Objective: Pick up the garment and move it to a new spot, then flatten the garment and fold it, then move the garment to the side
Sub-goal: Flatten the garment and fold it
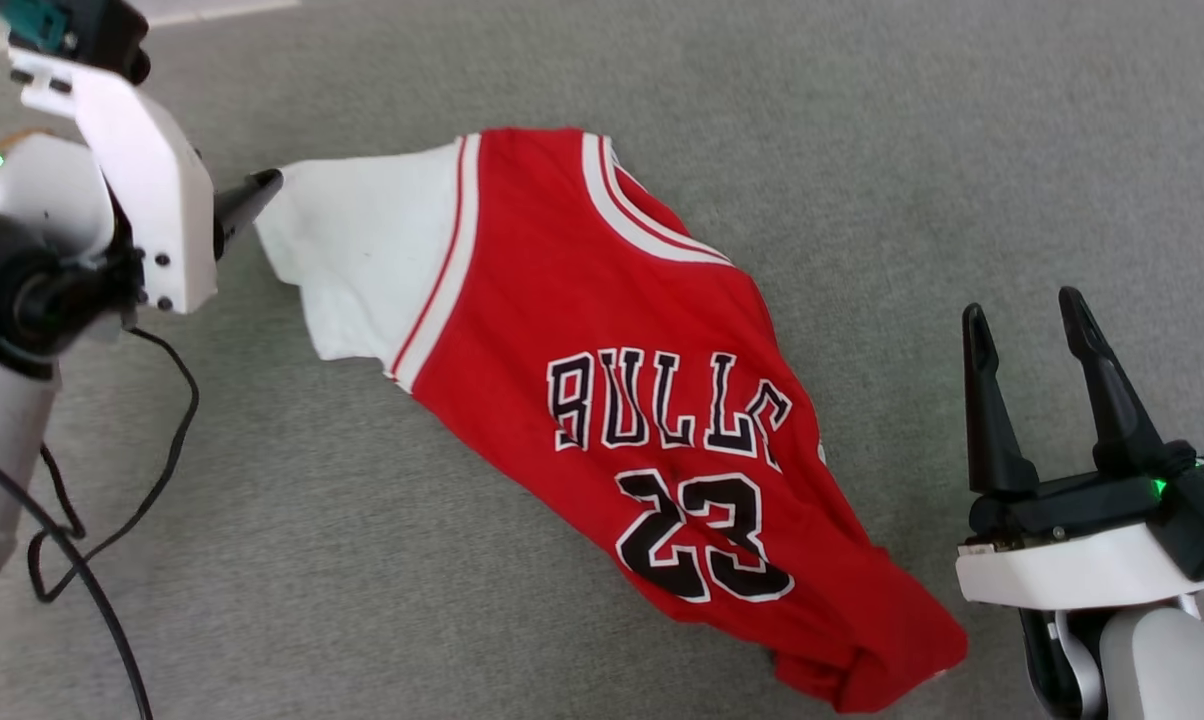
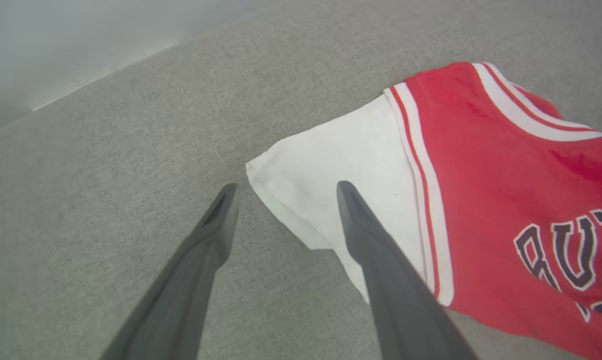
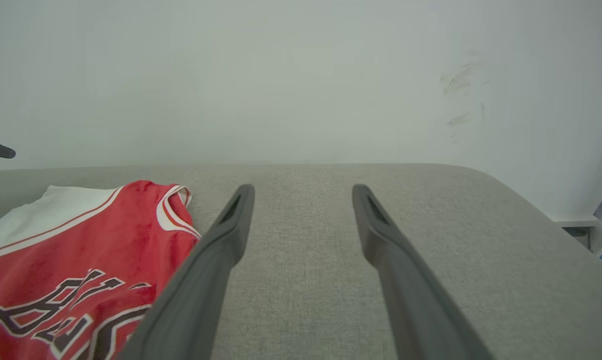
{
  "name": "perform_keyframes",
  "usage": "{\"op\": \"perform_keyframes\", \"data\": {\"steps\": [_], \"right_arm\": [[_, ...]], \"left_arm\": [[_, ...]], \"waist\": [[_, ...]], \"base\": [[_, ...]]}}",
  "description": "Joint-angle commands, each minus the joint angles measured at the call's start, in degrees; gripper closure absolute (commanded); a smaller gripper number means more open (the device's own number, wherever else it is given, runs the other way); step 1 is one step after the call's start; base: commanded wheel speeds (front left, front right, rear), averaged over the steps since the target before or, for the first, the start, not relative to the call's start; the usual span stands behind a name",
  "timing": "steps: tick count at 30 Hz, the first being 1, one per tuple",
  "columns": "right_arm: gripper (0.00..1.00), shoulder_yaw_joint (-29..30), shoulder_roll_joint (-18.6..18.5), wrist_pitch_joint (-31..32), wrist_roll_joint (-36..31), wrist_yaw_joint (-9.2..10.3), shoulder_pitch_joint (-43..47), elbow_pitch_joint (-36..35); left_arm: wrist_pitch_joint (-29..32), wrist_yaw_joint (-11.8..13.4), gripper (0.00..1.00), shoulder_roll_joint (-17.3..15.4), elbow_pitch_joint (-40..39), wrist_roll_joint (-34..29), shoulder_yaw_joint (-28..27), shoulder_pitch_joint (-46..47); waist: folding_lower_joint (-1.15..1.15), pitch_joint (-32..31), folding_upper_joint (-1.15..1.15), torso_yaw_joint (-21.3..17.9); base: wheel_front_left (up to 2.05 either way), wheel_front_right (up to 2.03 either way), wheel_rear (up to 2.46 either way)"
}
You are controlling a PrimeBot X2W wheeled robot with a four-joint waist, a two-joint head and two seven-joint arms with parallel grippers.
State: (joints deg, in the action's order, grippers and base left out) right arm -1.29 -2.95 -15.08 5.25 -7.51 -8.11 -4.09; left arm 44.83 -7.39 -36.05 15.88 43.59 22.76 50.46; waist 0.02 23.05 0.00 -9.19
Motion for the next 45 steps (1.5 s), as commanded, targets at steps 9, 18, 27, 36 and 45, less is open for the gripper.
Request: {"op": "perform_keyframes", "data": {"steps": [9,18,27,36,45], "right_arm": [[0.00,-0.3,0.1,-0.1,1.8,0.04,-2.5,-0.5],[0.00,0.2,0.1,-0.1,1.4,0.04,-2.4,0.0],[0.00,0.5,0.1,-0.1,-0.9,0.04,-0.8,2.0],[0.00,0.6,0.1,-0.1,-2.3,0.04,2.5,4.4],[0.00,0.4,0.1,-0.1,-2.7,0.04,4.7,5.7]], "left_arm": [[6.6,-0.1,0.00,-1.2,8.4,-0.2,4.5,7.2],[6.8,-0.1,1.00,-0.2,9.8,3.7,9.3,4.6],[-8.5,-0.1,1.00,-0.1,8.4,5.2,7.7,2.6],[-21.1,0.6,1.00,-4.0,5.2,6.7,4.2,-7.0],[-28.1,2.3,1.00,-6.5,0.9,9.8,2.4,-23.9]], "waist": [[-0.02,6.7,0.00,-3.3],[-0.02,6.3,0.00,-2.0],[-0.02,-0.8,0.00,2.2],[-0.02,-9.4,0.00,8.0],[-0.02,-13.7,0.00,11.6]], "base": [[0.00,0.00,0.00],[0.00,0.00,0.00],[0.00,0.00,0.00],[0.00,0.00,0.00],[0.00,0.00,0.00]]}}
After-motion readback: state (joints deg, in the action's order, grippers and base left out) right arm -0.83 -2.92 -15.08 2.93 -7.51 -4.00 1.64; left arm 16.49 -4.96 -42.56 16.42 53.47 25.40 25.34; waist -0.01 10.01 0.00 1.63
